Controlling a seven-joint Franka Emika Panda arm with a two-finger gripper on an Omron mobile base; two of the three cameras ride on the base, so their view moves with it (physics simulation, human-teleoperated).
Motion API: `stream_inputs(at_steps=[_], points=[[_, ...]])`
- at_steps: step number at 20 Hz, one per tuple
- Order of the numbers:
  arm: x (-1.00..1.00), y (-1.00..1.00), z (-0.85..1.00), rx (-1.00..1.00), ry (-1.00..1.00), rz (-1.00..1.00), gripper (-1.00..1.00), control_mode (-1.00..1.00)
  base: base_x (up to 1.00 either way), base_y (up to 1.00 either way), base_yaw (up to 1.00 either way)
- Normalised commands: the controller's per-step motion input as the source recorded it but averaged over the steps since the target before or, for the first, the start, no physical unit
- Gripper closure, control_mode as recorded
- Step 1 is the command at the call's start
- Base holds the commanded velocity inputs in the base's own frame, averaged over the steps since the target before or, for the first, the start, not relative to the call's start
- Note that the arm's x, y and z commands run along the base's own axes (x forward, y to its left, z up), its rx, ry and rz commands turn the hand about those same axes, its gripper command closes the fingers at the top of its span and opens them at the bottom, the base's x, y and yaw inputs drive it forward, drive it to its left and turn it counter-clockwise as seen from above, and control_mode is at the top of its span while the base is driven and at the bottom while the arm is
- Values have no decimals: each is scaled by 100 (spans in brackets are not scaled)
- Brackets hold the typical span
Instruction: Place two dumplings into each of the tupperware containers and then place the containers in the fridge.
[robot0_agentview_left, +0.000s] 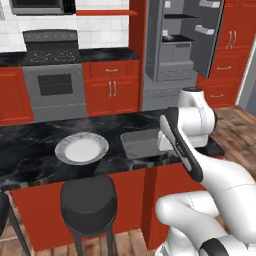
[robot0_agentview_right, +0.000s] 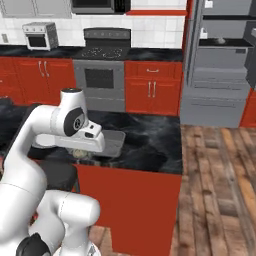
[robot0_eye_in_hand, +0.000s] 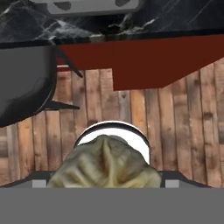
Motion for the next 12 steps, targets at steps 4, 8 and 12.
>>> stream_inputs(at_steps=[4,8,12], points=[[0,0,0,0,0,0,100,100,57,-8,0],[0,0,0,0,0,0,100,100,39,17,0],[0,0,0,0,0,0,100,100,53,35,0]])
